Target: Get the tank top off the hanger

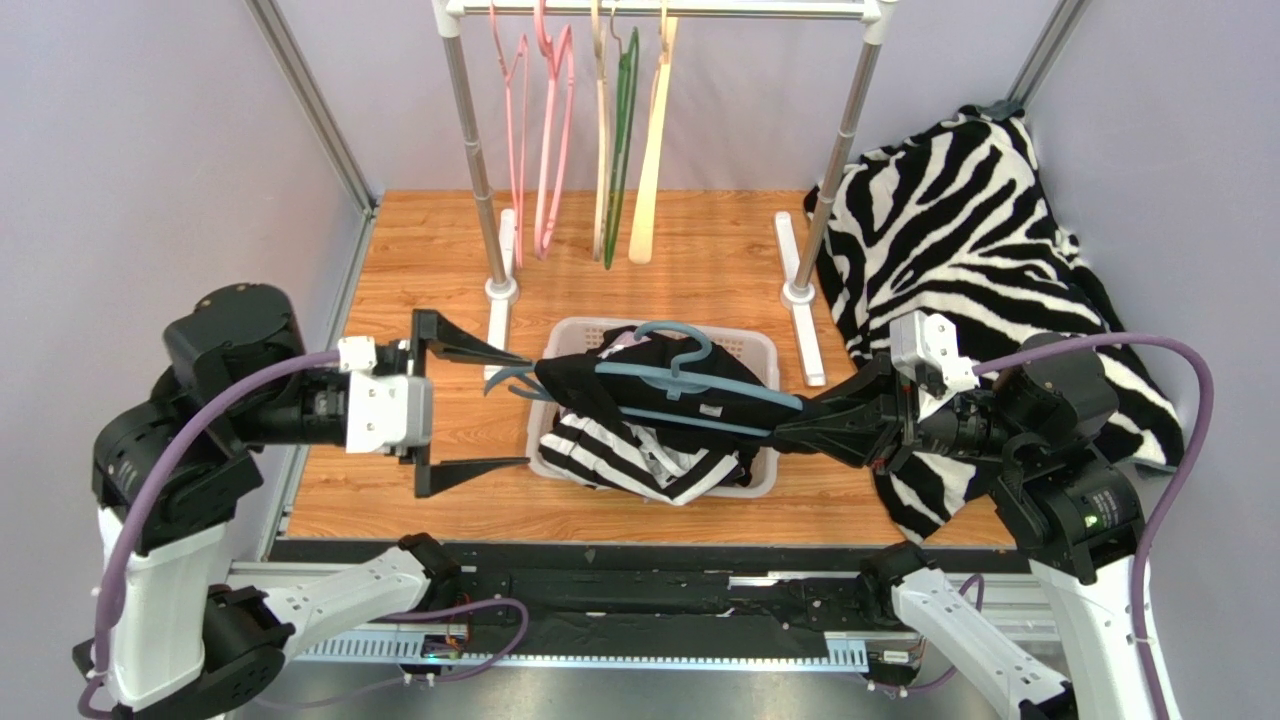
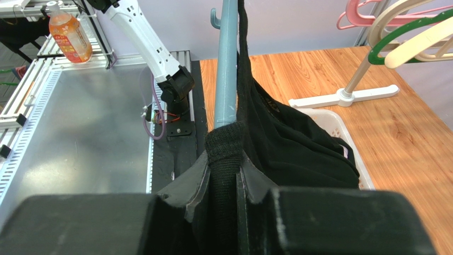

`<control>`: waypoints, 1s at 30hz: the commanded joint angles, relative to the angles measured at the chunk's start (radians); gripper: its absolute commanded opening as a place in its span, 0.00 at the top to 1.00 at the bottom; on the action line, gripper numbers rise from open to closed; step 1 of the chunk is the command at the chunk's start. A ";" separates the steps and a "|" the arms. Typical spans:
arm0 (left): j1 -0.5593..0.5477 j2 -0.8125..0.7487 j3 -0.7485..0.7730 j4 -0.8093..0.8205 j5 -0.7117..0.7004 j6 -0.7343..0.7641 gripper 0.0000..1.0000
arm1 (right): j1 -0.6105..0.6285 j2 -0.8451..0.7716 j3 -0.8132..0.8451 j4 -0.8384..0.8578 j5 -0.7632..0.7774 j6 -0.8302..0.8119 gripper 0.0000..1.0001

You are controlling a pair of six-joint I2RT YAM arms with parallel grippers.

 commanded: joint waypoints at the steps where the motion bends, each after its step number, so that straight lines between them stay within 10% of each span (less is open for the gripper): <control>1: 0.003 0.050 0.006 0.009 0.006 -0.043 0.12 | 0.021 0.002 0.032 0.037 -0.005 -0.033 1.00; 13: 0.002 0.114 0.006 0.055 0.024 -0.069 0.17 | 0.148 0.039 0.031 0.038 0.079 -0.046 1.00; 20: 0.002 0.223 0.091 -0.227 0.109 0.032 0.30 | 0.176 0.087 0.101 0.019 0.099 -0.078 1.00; 26: 0.000 0.222 0.099 -0.229 0.101 0.066 0.47 | 0.179 0.105 0.132 0.002 0.114 -0.102 1.00; 30: 0.002 0.235 0.128 -0.203 0.042 0.037 0.86 | 0.180 0.105 0.123 -0.005 0.125 -0.102 1.00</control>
